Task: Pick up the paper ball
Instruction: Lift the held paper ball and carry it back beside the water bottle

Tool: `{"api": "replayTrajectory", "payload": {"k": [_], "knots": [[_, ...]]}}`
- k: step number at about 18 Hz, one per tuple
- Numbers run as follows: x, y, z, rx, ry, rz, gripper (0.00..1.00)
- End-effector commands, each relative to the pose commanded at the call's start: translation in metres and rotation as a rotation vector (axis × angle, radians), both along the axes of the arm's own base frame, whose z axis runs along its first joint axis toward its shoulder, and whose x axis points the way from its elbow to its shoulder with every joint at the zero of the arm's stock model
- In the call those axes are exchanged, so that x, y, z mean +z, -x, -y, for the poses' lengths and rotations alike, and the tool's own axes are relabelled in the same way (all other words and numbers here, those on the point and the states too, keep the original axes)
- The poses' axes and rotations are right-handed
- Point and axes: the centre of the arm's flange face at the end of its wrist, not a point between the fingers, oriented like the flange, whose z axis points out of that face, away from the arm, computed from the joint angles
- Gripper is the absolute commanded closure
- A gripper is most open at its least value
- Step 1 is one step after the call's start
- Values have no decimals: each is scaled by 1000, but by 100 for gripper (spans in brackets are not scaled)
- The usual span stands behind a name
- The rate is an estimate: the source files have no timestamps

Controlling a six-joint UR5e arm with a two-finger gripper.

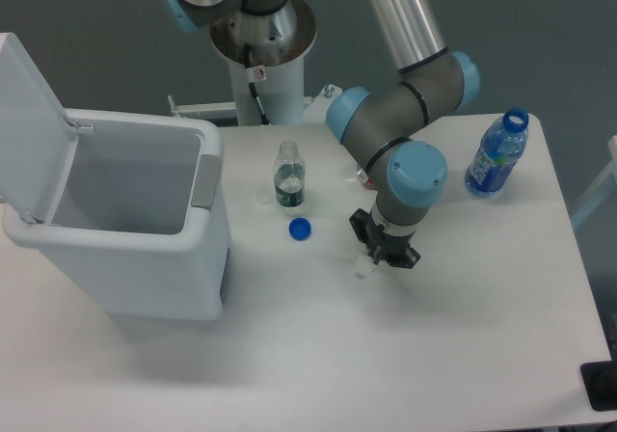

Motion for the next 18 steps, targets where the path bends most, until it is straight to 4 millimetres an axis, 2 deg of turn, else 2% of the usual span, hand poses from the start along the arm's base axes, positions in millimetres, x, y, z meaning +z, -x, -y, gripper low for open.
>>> {"api": "replayTrajectory", "payload": {"k": [6,7,13,15,18], "knots": [[57,47,-10,20,-79,-98,100],[61,56,-11,23,-81,-106,100],[118,107,-18,-24,-61,-142,100],[136,118,-16,-22,-38,-169,100],[151,131,4,-66,-19,-164,100]]}}
